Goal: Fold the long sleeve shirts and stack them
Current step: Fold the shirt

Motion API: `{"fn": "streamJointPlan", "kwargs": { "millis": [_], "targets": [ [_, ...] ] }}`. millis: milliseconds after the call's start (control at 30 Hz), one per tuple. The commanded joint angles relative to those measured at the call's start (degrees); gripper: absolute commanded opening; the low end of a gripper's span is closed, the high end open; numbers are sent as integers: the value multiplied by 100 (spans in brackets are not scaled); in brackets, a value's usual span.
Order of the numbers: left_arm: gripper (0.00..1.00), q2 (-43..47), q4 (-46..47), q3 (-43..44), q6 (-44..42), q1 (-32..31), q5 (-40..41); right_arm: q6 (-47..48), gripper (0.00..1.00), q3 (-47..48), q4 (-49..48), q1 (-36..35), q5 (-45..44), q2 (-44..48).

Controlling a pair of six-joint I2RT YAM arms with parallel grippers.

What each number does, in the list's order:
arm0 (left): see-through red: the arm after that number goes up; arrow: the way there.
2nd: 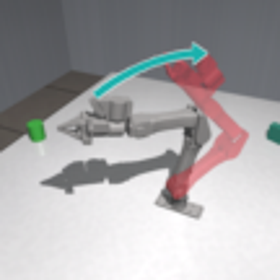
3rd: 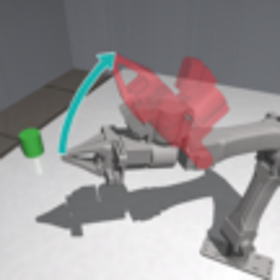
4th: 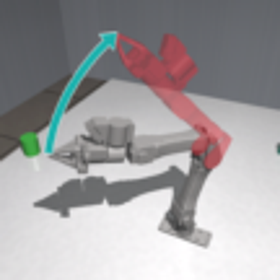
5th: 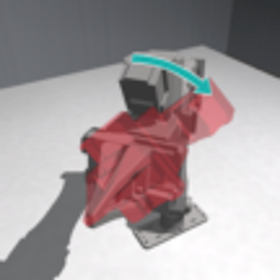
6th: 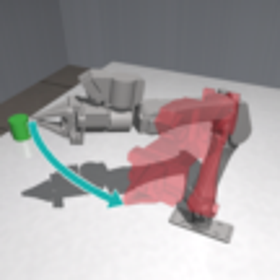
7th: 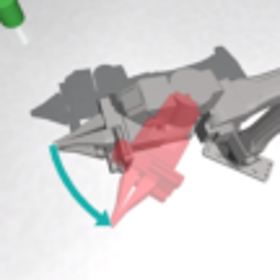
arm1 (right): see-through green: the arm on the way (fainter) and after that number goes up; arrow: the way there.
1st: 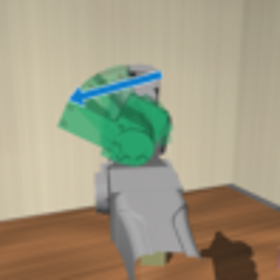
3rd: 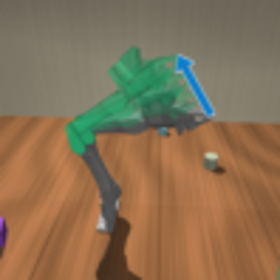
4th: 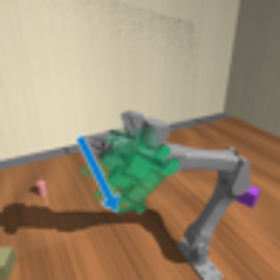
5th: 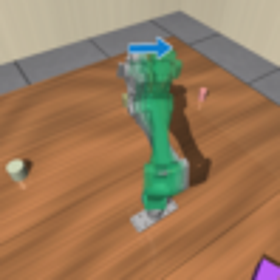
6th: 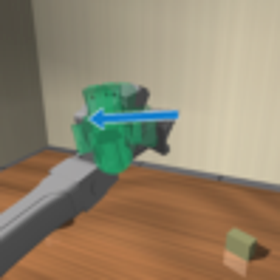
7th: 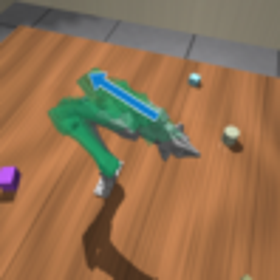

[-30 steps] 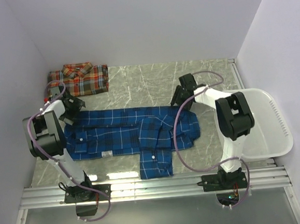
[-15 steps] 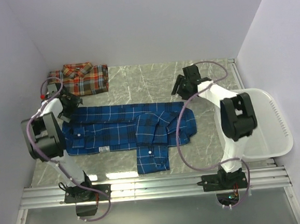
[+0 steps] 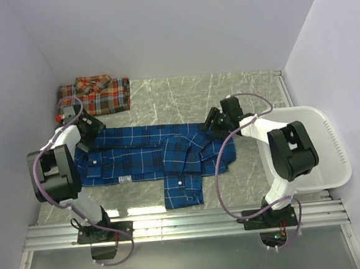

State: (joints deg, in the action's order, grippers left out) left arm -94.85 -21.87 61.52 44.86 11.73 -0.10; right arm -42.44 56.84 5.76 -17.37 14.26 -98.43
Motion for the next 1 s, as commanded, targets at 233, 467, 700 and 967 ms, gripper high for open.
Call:
{"fn": "streamJointPlan", "kwargs": {
  "millis": [233,467,700,967],
  "targets": [
    [95,379,-89,-70,-302,-12,-43,279,68,-121,153,111,-1091,105],
    [97,1231,-643,-122,-1216,-1100,378,692,70,29,549,76,-1602,1132],
    [89,2285,-644,-754,-1918,-3559,-303,1228,88,-278,707,-188,-1751,2389],
    [95,1885,-546,-993,-2104,-5337,-8,1440,95,-937,725,-250,-1883,3637]
  ]
}}
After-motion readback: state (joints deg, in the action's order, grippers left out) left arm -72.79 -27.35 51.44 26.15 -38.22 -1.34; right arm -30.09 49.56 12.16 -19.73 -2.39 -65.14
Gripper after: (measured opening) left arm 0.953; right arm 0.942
